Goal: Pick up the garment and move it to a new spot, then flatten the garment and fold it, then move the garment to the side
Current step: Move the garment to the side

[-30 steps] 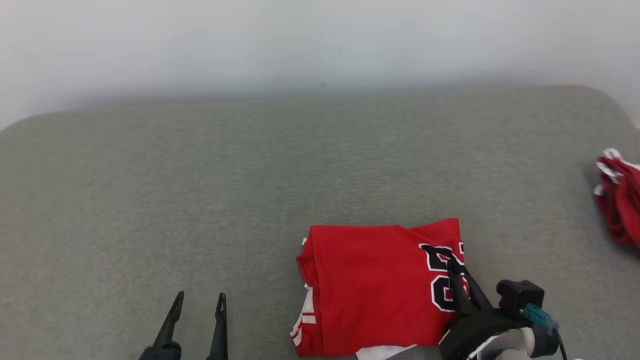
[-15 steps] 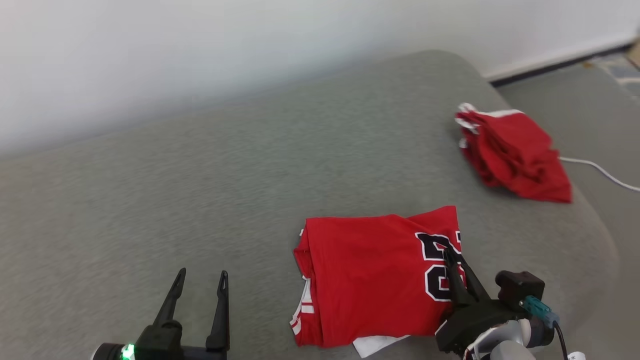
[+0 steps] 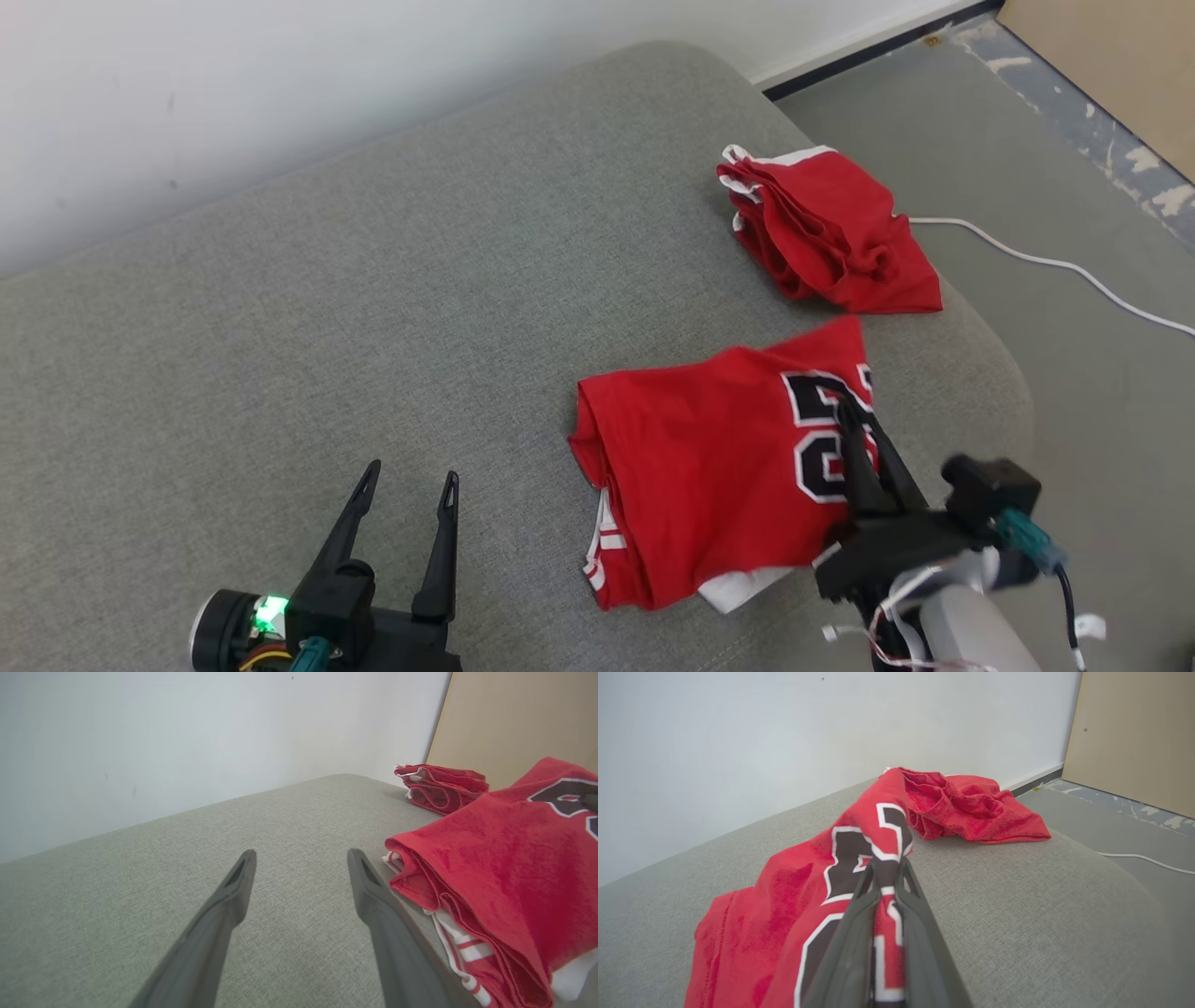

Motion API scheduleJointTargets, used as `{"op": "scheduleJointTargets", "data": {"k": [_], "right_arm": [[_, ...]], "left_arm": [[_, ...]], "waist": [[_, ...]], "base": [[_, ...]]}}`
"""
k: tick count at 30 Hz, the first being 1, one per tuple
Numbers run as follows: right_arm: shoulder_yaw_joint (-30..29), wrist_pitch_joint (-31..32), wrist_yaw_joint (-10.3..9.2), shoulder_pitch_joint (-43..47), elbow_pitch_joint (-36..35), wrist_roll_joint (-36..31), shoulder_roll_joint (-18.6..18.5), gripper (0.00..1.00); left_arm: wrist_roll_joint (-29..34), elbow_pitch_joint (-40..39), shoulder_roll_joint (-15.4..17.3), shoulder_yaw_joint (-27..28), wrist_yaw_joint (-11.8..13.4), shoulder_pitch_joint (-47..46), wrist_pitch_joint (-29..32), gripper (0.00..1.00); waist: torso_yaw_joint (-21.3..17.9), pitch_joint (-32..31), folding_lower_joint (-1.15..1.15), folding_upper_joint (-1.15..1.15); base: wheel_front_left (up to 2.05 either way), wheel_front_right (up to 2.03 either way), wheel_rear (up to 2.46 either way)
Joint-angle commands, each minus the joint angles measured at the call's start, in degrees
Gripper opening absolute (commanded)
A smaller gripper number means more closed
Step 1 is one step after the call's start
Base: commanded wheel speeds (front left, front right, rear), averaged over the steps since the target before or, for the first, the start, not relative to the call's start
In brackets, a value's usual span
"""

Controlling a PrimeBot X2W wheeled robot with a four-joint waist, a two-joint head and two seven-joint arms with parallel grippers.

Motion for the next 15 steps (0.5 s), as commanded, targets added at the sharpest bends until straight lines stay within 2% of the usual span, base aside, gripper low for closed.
{"op": "scheduleJointTargets", "data": {"k": [1,6,10,15], "right_arm": [[0.9,-0.1,-0.13,-1.6,-0.7,0.2,0.2,0.00],[3.2,-0.1,-0.13,-10.1,-0.9,-2.0,0.2,0.00],[1.1,-0.1,-0.13,-15.9,0.5,-4.2,-0.4,0.00],[-3.8,0.0,-0.13,-24.6,5.0,-9.3,-3.3,0.00]], "left_arm": [[0.3,0.3,0.1,0.2,-0.2,-0.3,-0.2,1.00],[1.2,-0.4,0.6,1.2,0.5,0.9,-0.2,1.00],[1.5,-0.7,0.9,1.1,0.7,0.5,-0.2,1.00],[2.0,-1.2,1.4,0.5,0.9,-1.2,-0.2,1.00]], "waist": [[-0.4,0.9,0.00,0.00],[0.1,2.7,0.00,0.00],[1.7,4.3,0.00,0.00],[5.2,6.7,0.00,0.00]], "base": [[0.00,0.00,0.00],[0.00,0.00,0.00],[0.00,0.00,0.00],[0.00,0.00,0.00]]}}
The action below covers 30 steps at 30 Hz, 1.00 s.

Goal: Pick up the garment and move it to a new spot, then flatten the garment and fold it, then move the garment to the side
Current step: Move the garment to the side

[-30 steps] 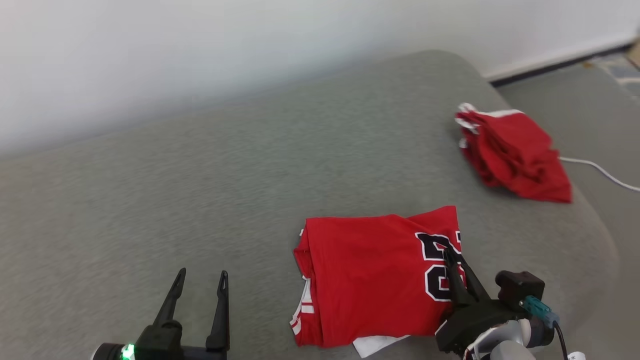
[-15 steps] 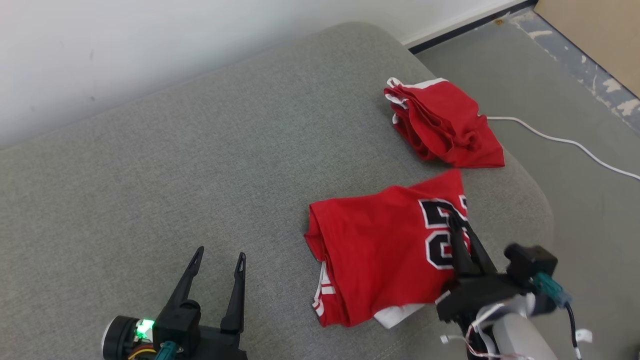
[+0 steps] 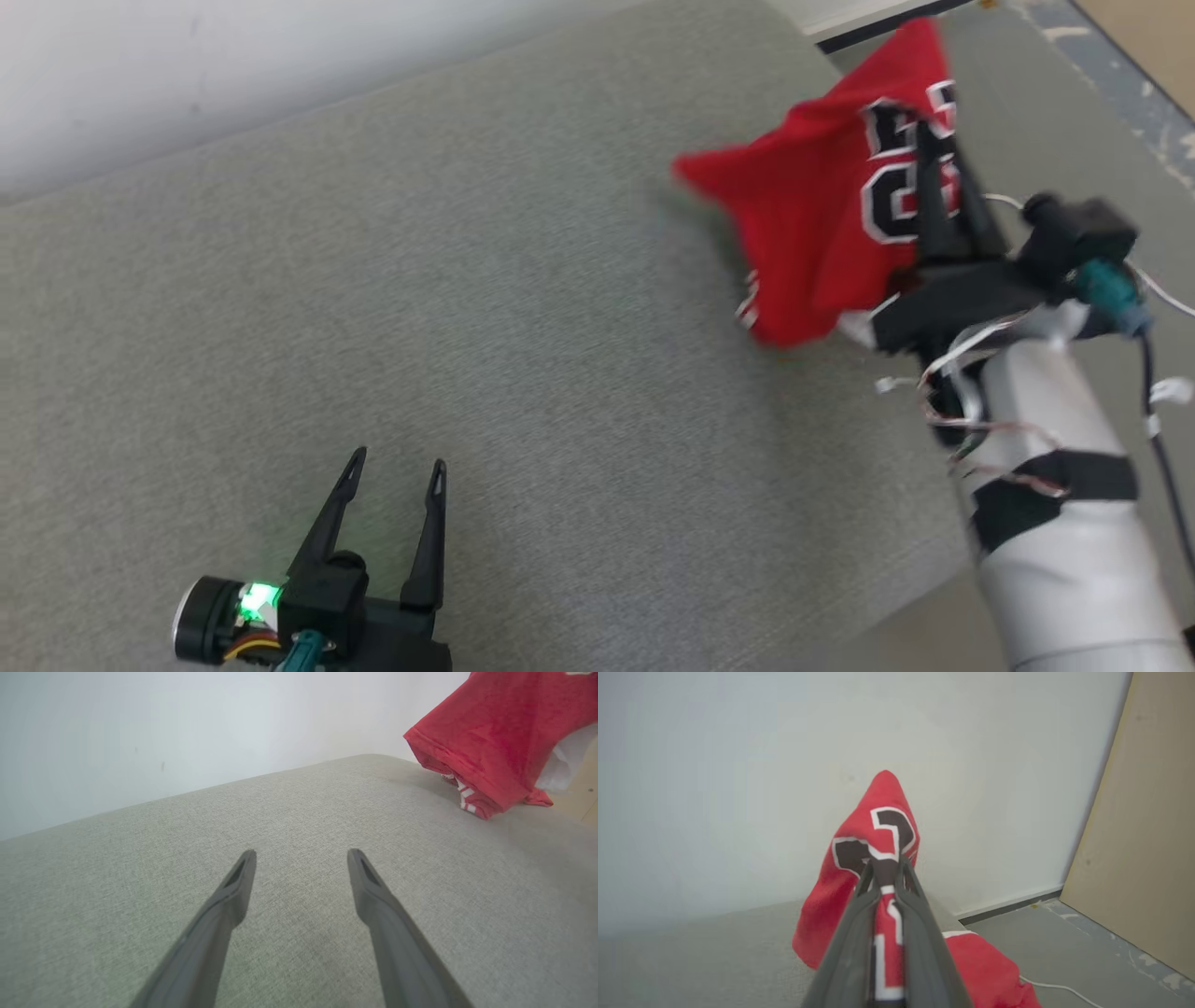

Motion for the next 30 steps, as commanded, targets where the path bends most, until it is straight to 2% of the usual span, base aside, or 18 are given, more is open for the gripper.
{"op": "scheduleJointTargets", "data": {"k": [1,11,12,13,15,16,17,19,23,26,30], "right_arm": [[-1.5,0.0,-0.13,-1.7,2.1,-1.8,-1.5,0.00],[-12.1,0.0,-0.13,-10.8,16.2,-14.5,-11.4,0.00],[-13.4,0.0,-0.13,-11.6,17.3,-15.5,-12.3,0.15],[-14.6,0.0,-0.13,-12.2,18.3,-17.2,-13.3,0.34],[-17.5,0.0,-0.13,-13.3,19.5,-19.8,-14.3,0.47],[-18.9,0.0,-0.13,-13.8,19.8,-21.6,-14.5,0.85],[-20.5,0.0,-0.13,-14.2,19.9,-22.8,-14.9,1.00],[-24.0,0.0,-0.13,-15.1,18.1,-25.8,-15.2,1.00],[-26.9,0.0,-0.13,-14.4,13.0,-27.8,-12.2,1.00],[-24.8,0.0,-0.13,-13.0,8.8,-25.8,-9.5,1.00],[-18.7,0.0,-0.13,-9.0,2.6,-20.7,-5.4,1.00]], "left_arm": [[0.4,-0.5,0.4,-0.4,0.1,-1.3,-0.2,1.00],[0.6,-1.1,1.0,-1.9,0.8,-3.5,-0.2,1.00],[0.5,-1.0,1.1,-1.9,0.8,-3.6,-0.2,1.00],[0.6,-0.9,1.2,-2.2,0.8,-3.7,-0.2,1.00],[0.7,-0.8,1.5,-2.6,0.7,-4.1,-0.2,1.00],[0.8,-0.8,1.6,-2.6,0.8,-4.4,-0.2,1.00],[0.8,-0.8,1.7,-2.8,0.9,-4.7,-0.2,1.00],[0.9,-0.9,1.9,-3.0,1.2,-4.9,-0.2,1.00],[0.8,-1.4,2.0,-2.8,2.5,-5.6,-0.2,1.00],[0.5,-1.4,2.1,-2.8,3.4,-5.4,-0.2,1.00],[-0.1,-1.6,2.0,-2.5,4.3,-4.9,-0.2,1.00]], "waist": [[3.2,2.5,0.00,0.00],[8.9,5.5,0.00,0.00],[9.3,5.8,0.00,0.00],[9.7,6.1,0.00,0.00],[10.3,6.8,0.00,0.00],[10.6,7.0,0.00,0.00],[10.9,7.4,0.00,0.00],[11.4,7.9,0.00,0.00],[12.1,8.0,0.00,0.00],[12.3,7.5,0.00,0.00],[12.3,6.5,0.00,0.00]], "base": [[0.00,0.00,0.00],[0.00,0.00,0.00],[0.00,0.00,0.00],[0.00,0.00,0.00],[0.00,0.00,0.00],[0.00,0.00,0.00],[0.00,0.00,0.00],[0.00,0.00,0.00],[0.00,0.00,0.00],[0.00,0.00,0.00],[0.00,0.00,0.00]]}}
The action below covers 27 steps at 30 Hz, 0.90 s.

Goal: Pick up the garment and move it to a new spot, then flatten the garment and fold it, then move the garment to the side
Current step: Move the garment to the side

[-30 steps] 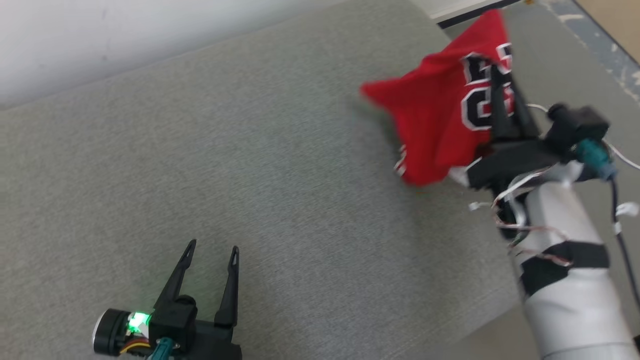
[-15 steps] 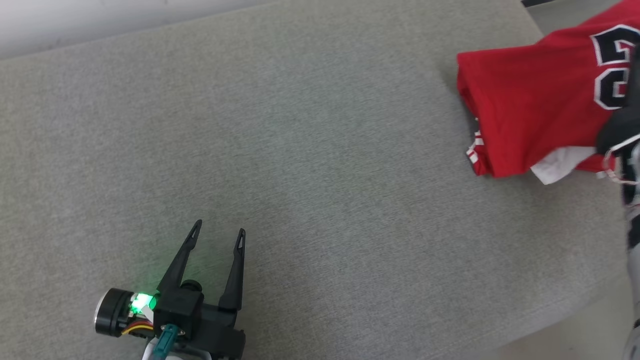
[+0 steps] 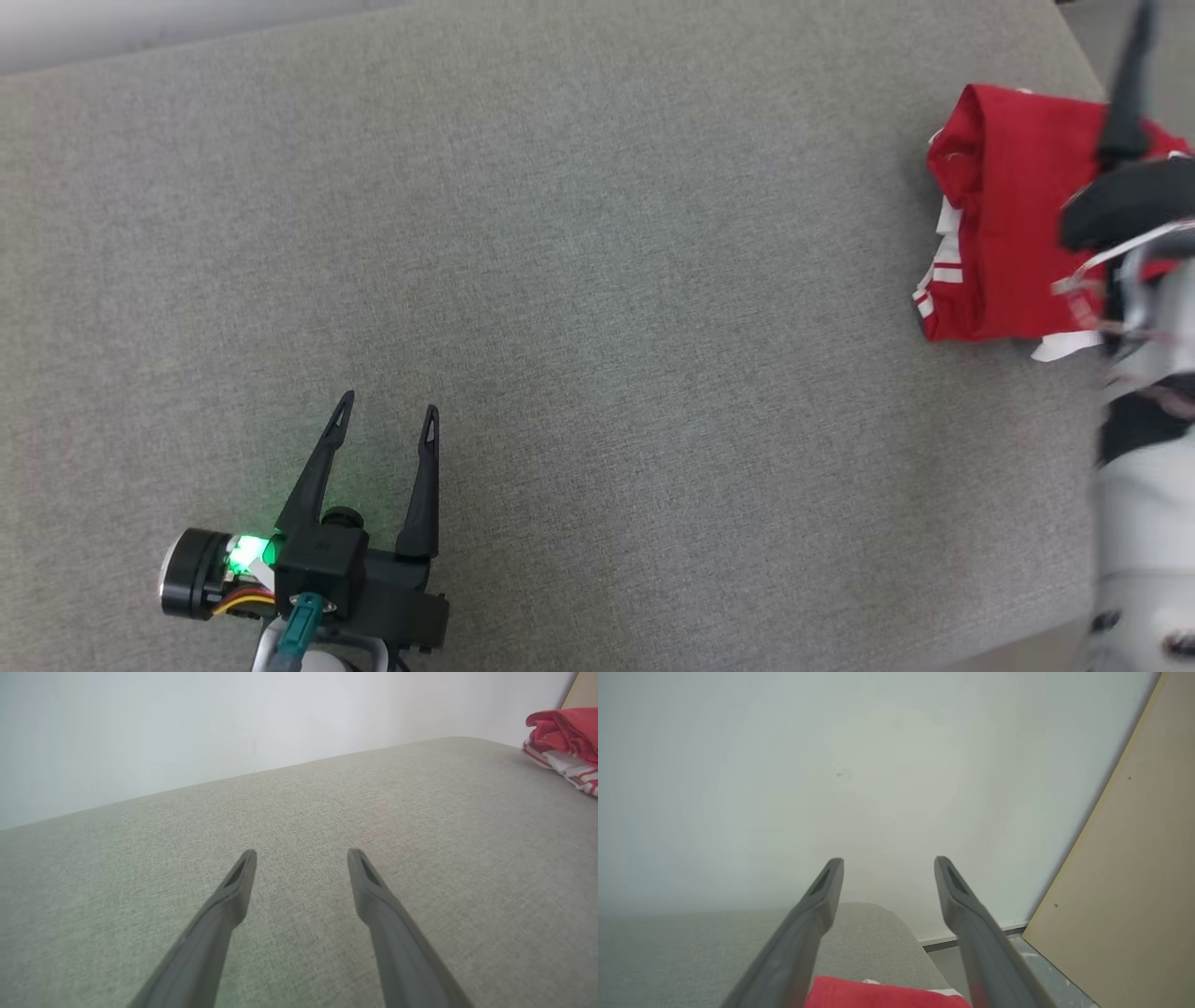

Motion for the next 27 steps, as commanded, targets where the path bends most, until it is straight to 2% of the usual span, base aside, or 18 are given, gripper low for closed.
{"op": "scheduleJointTargets", "data": {"k": [1,7,12,20,27], "right_arm": [[3.1,0.0,-0.13,3.0,-2.8,2.7,1.8,1.00],[13.3,0.0,-0.13,11.8,-9.0,10.9,4.6,1.00],[17.4,0.0,-0.13,17.9,-11.0,14.0,6.0,1.00],[20.1,0.0,-0.13,27.9,-10.6,16.7,8.1,1.00],[21.7,0.0,-0.13,33.3,-10.7,15.7,8.9,1.00]], "left_arm": [[-0.5,-0.3,0.1,0.2,0.5,0.1,-0.2,1.00],[-1.2,-0.1,-0.2,1.0,1.5,1.1,-0.2,1.00],[-1.7,0.4,-0.5,1.7,2.0,2.3,-0.2,1.00],[-2.6,1.3,-1.1,3.7,1.9,5.4,-0.2,1.00],[-3.4,2.3,-1.6,6.5,1.6,9.1,-0.2,1.00]], "waist": [[-0.1,-0.8,-0.01,-0.01],[0.2,-3.1,-0.01,-0.01],[0.7,-4.9,-0.01,-0.01],[2.5,-9.0,-0.01,-0.01],[3.8,-12.9,-0.01,-0.01]], "base": [[0.00,0.00,0.00],[0.00,0.00,0.00],[0.00,0.00,0.00],[0.00,0.00,0.00],[0.00,0.00,0.00]]}}
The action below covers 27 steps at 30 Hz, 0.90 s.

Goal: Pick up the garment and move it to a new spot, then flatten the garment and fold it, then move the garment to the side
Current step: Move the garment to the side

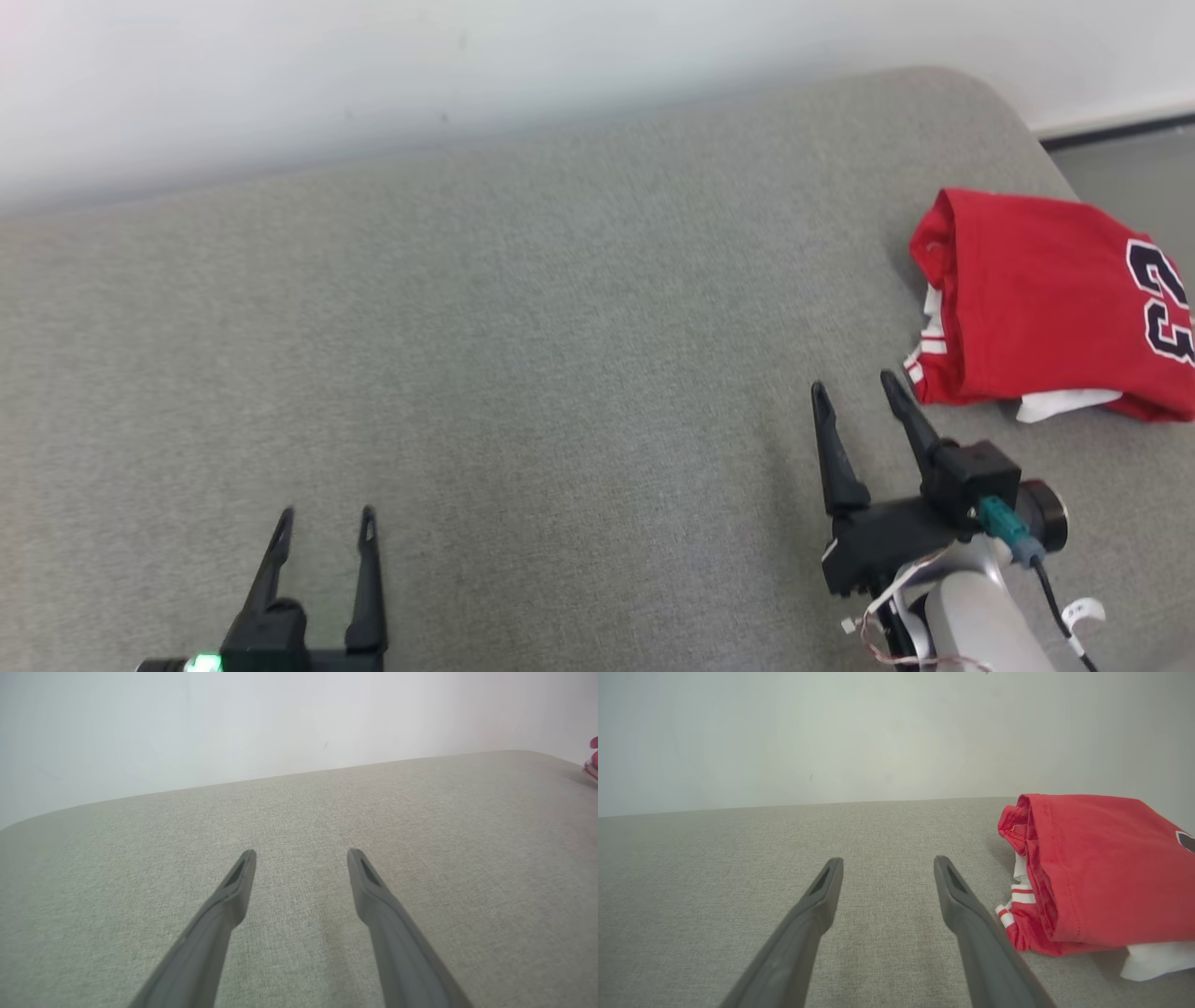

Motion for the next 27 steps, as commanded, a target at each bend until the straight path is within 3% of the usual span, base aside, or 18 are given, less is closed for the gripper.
{"op": "scheduleJointTargets", "data": {"k": [1,18,27], "right_arm": [[-0.1,0.0,-0.13,1.1,-0.1,-0.1,0.3,1.00],[1.2,0.0,-0.13,7.0,-0.7,1.3,0.6,1.00],[1.2,0.0,-0.13,7.7,-0.9,2.3,0.6,1.00]], "left_arm": [[-0.3,0.4,-0.2,0.5,-0.1,1.0,-0.2,1.00],[-0.1,1.1,-1.0,6.5,-1.8,6.4,-0.2,1.00],[-0.8,0.8,-1.2,8.3,-4.3,8.0,-0.2,1.00]], "waist": [[1.4,-2.2,0.01,0.00],[9.5,-8.5,0.01,0.00],[11.8,-10.2,0.01,0.00]], "base": [[0.00,0.00,0.00],[0.00,0.00,0.00],[0.00,0.00,0.00]]}}
